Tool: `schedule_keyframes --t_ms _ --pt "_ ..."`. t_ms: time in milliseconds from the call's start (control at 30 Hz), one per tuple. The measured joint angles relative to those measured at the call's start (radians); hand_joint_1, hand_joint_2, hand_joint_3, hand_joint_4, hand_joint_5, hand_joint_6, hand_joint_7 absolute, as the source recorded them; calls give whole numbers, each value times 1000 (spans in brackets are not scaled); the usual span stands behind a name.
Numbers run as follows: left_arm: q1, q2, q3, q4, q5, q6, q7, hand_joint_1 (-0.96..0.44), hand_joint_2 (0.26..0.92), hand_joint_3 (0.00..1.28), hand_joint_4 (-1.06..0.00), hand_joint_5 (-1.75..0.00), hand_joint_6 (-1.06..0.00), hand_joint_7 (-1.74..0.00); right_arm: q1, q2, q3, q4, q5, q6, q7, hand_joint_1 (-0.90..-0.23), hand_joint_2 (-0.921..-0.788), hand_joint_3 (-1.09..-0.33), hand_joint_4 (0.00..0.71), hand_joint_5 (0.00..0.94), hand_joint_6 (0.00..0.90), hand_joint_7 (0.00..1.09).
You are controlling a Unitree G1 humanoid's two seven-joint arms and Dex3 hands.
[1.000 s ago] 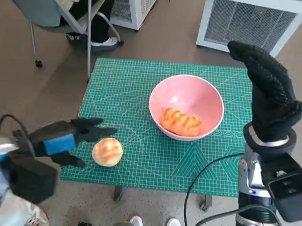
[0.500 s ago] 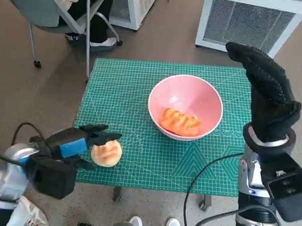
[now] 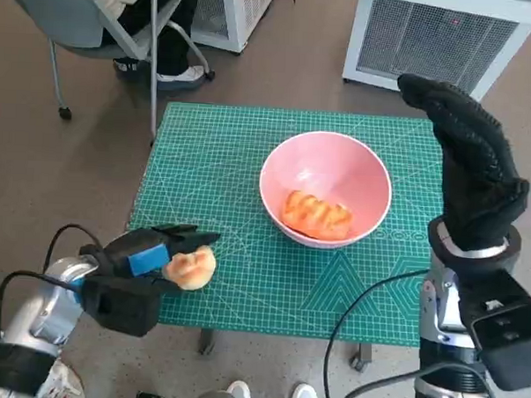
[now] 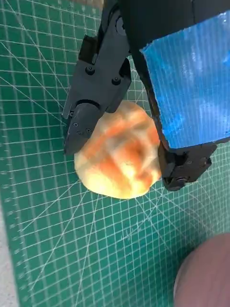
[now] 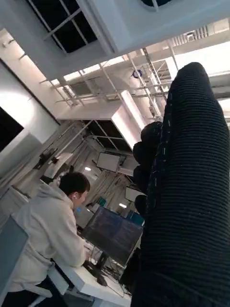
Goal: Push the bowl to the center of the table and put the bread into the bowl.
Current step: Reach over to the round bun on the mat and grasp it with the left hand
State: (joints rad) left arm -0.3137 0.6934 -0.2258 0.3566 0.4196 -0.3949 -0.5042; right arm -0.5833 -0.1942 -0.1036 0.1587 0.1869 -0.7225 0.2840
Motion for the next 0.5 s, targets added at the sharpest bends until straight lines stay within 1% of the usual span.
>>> schedule_keyframes --t_ms 33,67,100,167,233,367,500 --pt "-3 0 -1 0 0 4 0 -7 920 200 -517 -981 -488 -968 0 0 0 0 -2 0 0 -588 -921 -738 315 0 33 684" --pt "-6 0 -1 -1 0 7 2 -5 920 205 -521 -1065 -478 -1031 0 0 0 0 -4 0 0 -588 -921 -738 315 0 33 685" --pt "-8 0 -1 -3 -1 12 3 -2 920 204 -540 -1221 -469 -1141 0 0 0 0 -5 -1 0 -588 -921 -738 315 0 33 685" --pt "-13 4 2 -16 -6 25 -2 -1 920 202 -552 -1299 -467 -1195 0 0 0 1 -5 -3 0 -588 -921 -738 314 0 32 686" --pt "-15 11 5 -30 -14 32 -18 0 920 200 -558 -1331 -466 -1230 0 0 0 3 -5 -4 0 -588 -921 -738 314 0 32 686" --pt "-12 19 17 -65 -57 48 -66 1 920 198 -563 -1344 -465 -1273 0 0 -3 6 -5 -6 0 -588 -921 -740 314 0 32 687" --pt "-4 20 51 -114 -132 70 -114 2 921 196 -556 -1348 -473 -1280 0 0 -2 12 -6 -10 0 -590 -921 -740 314 0 31 688"
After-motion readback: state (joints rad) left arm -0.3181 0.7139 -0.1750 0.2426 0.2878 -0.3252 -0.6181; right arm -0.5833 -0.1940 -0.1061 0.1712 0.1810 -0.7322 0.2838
